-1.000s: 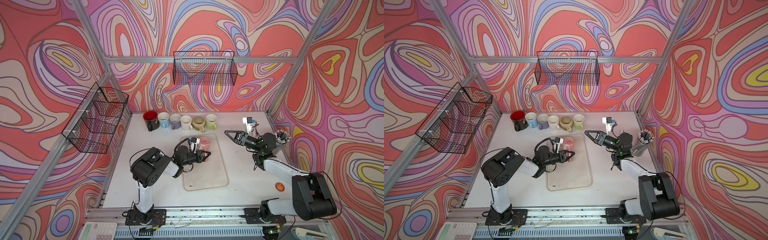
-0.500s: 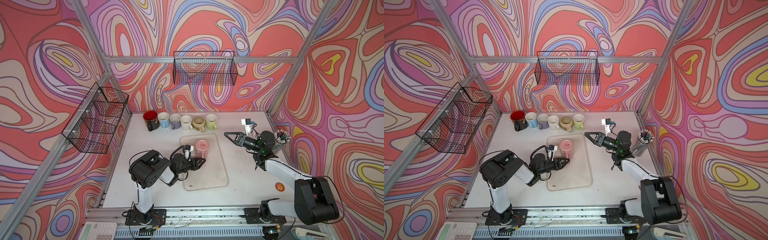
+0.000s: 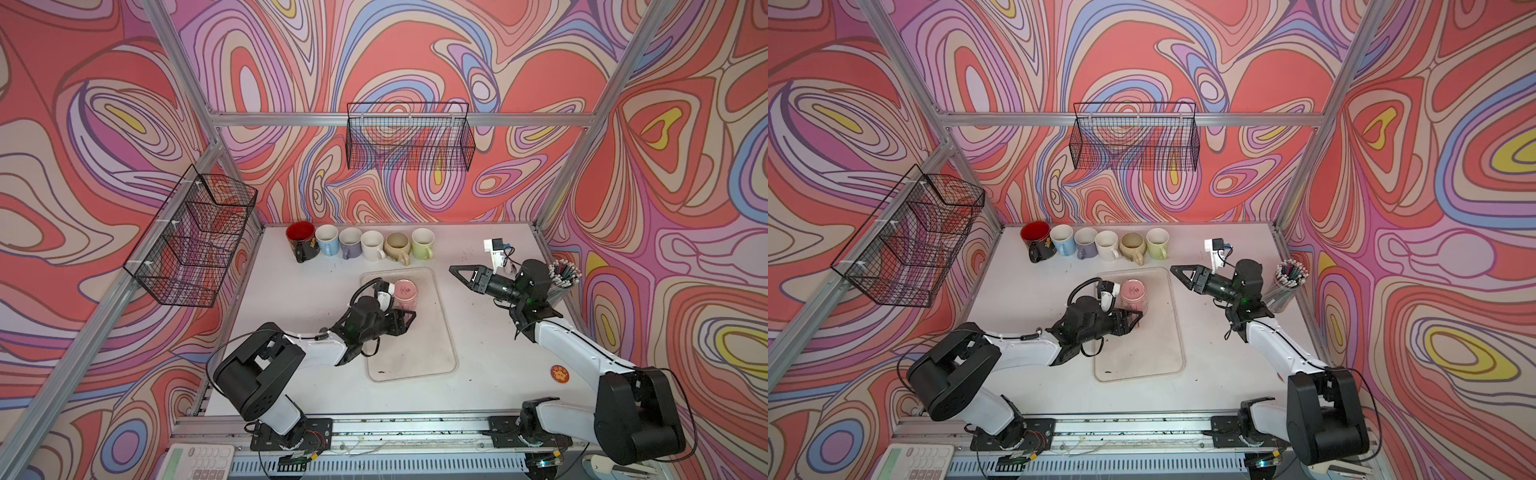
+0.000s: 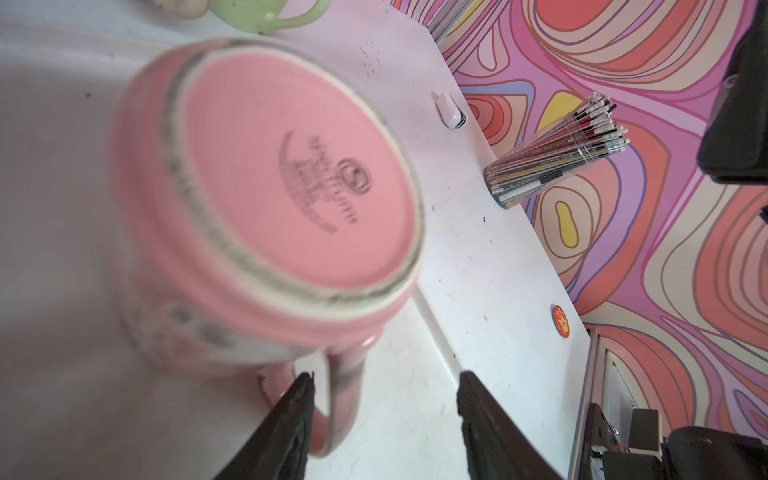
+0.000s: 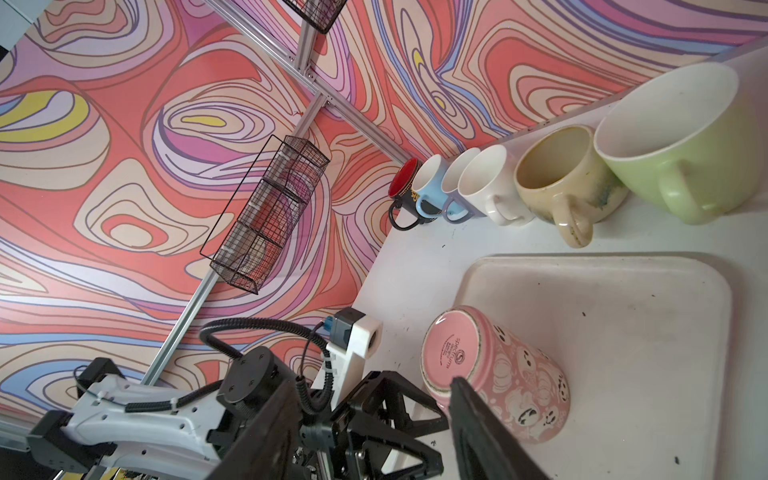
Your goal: Turn the mug right side up
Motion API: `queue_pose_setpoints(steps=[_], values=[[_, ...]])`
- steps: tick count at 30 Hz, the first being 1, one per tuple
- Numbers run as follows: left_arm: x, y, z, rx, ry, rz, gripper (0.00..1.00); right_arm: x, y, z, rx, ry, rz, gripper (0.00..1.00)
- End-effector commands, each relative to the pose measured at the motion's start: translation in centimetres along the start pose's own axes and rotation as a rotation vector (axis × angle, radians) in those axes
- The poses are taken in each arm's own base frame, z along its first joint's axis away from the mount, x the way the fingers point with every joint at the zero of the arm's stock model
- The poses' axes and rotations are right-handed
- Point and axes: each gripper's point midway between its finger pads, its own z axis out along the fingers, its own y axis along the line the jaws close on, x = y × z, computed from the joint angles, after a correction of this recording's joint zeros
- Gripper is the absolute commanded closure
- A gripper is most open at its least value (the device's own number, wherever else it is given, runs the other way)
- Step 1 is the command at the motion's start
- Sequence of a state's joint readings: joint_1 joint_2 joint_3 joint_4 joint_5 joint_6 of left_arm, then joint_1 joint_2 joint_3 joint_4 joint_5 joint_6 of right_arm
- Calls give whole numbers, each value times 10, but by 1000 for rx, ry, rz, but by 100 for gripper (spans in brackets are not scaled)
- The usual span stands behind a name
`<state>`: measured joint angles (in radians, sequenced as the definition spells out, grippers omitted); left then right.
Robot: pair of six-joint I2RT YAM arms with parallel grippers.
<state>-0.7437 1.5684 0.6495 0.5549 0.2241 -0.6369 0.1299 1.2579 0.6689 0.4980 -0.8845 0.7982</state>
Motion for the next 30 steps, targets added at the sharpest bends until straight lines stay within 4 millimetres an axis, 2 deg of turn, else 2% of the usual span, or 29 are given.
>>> queue_pose_setpoints(steps=[1,8,17,19,22,24,27,30], values=[[19,30,-3,-315,172,135,40,-10,6,-4,26,-25,-37,40],[18,35,2,-545,320,211,43,-10,2,-7,76,-23,-20,40],[15,35,8,-639,385,272,43,-6,-7,-9,122,-17,-13,40],[15,39,6,-657,385,279,44,-2,-21,-7,164,-5,12,40],[13,41,0,-673,376,283,46,13,-62,-5,303,42,90,48],[12,40,-5,-672,363,281,48,23,-83,-4,422,80,85,54],[9,37,-15,-659,344,276,52,36,-99,4,596,151,0,62],[3,32,-28,-650,320,276,54,43,-112,19,685,221,-49,79]])
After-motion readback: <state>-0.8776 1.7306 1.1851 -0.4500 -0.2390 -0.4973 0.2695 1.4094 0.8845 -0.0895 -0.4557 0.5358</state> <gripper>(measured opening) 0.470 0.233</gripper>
